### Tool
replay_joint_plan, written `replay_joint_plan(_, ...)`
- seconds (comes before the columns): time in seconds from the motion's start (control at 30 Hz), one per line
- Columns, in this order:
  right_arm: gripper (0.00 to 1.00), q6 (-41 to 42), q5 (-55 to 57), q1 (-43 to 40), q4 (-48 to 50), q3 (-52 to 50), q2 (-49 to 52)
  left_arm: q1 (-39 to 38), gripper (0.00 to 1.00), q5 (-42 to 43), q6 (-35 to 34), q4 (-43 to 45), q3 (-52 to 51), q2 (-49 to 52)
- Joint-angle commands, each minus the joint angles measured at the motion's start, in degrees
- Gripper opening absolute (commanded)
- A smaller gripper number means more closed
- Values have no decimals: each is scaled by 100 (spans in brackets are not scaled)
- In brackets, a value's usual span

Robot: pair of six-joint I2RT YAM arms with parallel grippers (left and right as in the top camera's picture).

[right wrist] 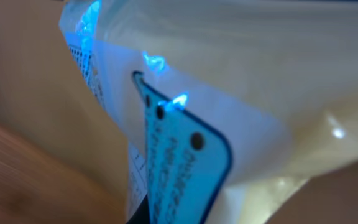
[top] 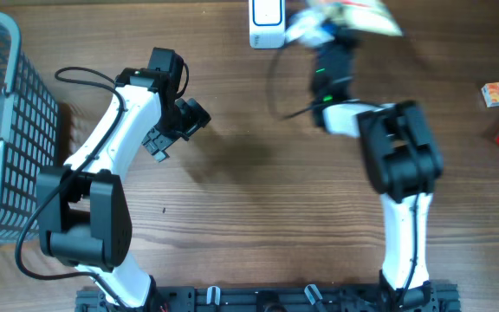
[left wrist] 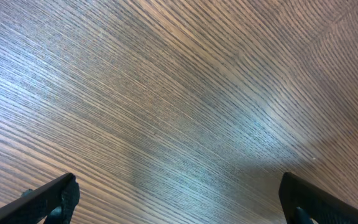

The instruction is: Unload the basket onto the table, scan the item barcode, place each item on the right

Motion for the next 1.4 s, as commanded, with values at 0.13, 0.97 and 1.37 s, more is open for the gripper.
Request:
replay_joint_plan(0.13,4,1878,2496,-2212,-2192,136,9,4,100,-37,90,-2,55,-37)
replay_joint_plan(0.97,100,4059,2184,-1475,-3263,136,7,4,100,-37,90,-4,55,-37)
replay_joint_plan(1.37,100,6636,-1832,-999,-6605,138,-1775,4,100,-37,90,-4,55,-37)
